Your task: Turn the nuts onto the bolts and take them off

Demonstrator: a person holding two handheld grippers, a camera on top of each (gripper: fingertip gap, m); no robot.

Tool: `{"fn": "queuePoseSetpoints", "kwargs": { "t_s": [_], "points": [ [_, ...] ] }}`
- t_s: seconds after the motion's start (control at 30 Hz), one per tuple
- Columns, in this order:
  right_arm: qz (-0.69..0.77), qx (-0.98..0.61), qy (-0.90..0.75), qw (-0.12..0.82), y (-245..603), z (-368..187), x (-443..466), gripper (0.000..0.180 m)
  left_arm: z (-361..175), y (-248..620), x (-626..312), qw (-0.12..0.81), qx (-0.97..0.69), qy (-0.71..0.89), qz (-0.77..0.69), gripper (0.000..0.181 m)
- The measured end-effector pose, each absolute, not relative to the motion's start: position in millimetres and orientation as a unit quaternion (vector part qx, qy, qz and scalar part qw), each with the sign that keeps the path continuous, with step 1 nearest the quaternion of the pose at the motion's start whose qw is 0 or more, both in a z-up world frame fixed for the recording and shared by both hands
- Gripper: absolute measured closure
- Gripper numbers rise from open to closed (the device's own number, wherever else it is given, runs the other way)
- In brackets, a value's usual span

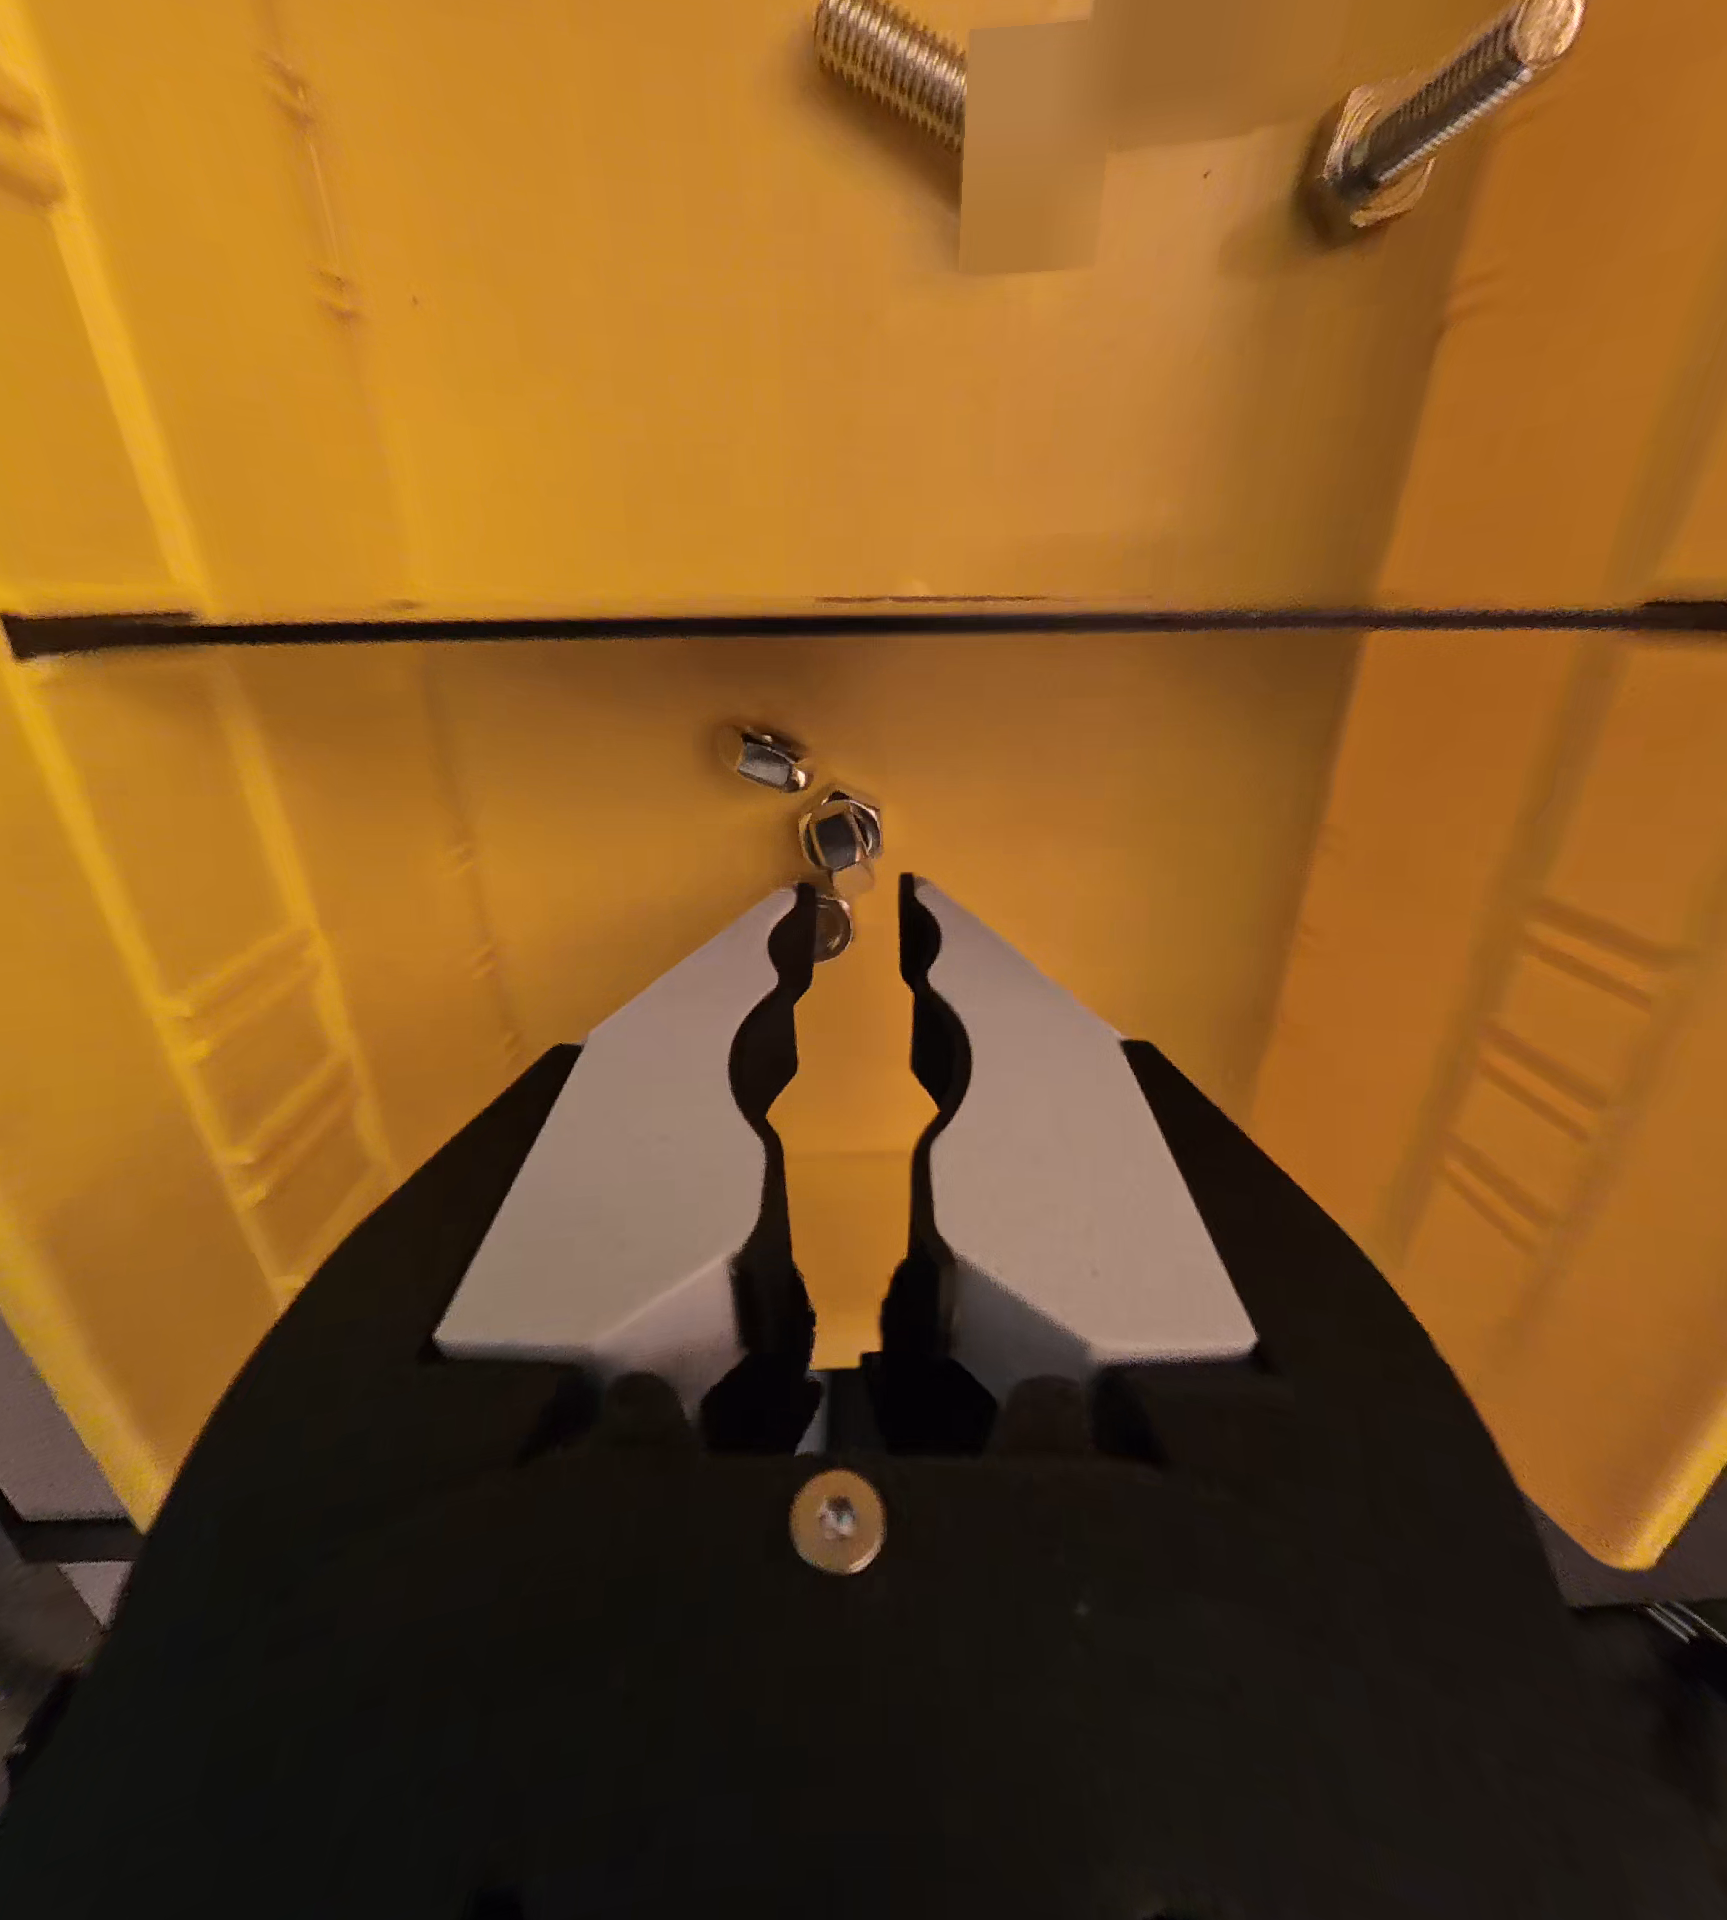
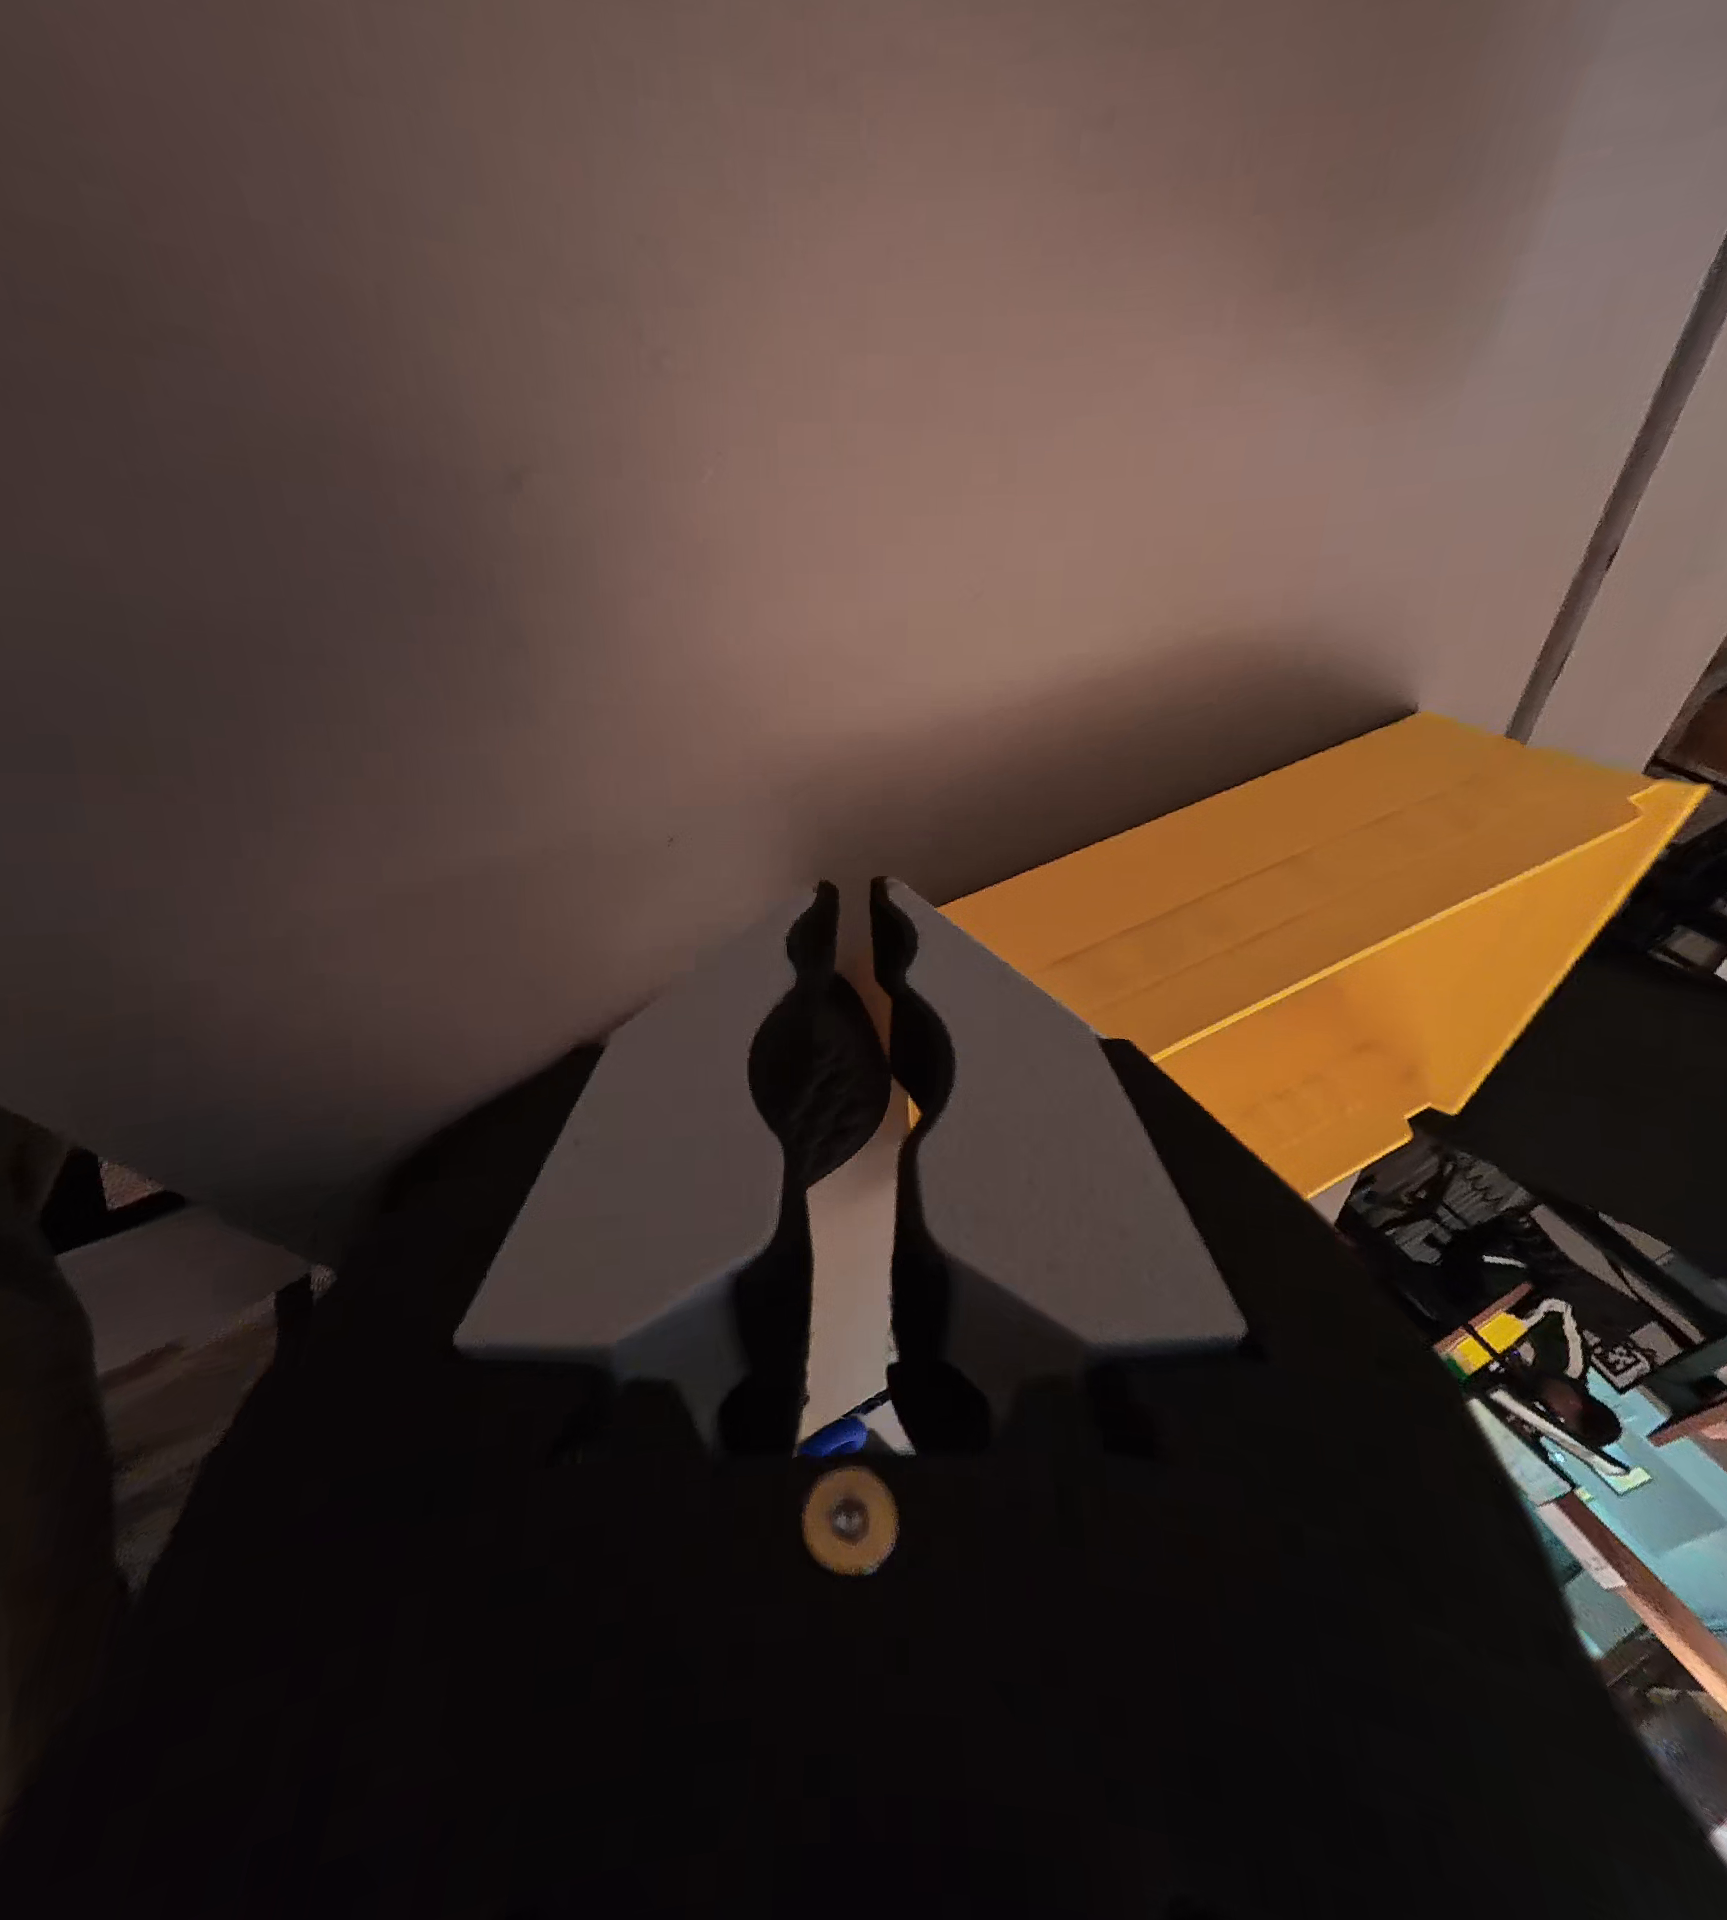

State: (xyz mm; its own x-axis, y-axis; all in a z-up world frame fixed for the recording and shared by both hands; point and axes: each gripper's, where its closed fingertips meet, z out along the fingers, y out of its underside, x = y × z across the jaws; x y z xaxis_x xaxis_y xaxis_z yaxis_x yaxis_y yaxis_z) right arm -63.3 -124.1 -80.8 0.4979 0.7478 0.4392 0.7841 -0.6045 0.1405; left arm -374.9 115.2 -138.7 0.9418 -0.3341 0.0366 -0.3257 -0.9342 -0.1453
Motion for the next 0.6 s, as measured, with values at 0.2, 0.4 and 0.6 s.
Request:
{"fn": "queuePoseSetpoints", "kwargs": {
  "t_s": [0.2, 0.4, 0.6],
  "points": [
    [-0.207, -0.865, -0.456, 0.022, -129.2, -83.0, -58.0, 0.176, -142.6, 116.9, -370.4, 0.058, -0.979, 0.194, 0.006, 0.175],
    [-0.21, -0.864, -0.457, 0.013, -127.9, -84.4, -53.3, 0.176, -133.0, 112.2, -361.5, 0.062, -0.976, 0.208, -0.008, 0.175],
    [-0.215, -0.851, -0.48, 0.005, -132.1, -89.9, -61.4, 0.176, -99.0, 108.3, -361.7, 0.116, -0.972, 0.206, -0.005, 0.175]
  ]
}}
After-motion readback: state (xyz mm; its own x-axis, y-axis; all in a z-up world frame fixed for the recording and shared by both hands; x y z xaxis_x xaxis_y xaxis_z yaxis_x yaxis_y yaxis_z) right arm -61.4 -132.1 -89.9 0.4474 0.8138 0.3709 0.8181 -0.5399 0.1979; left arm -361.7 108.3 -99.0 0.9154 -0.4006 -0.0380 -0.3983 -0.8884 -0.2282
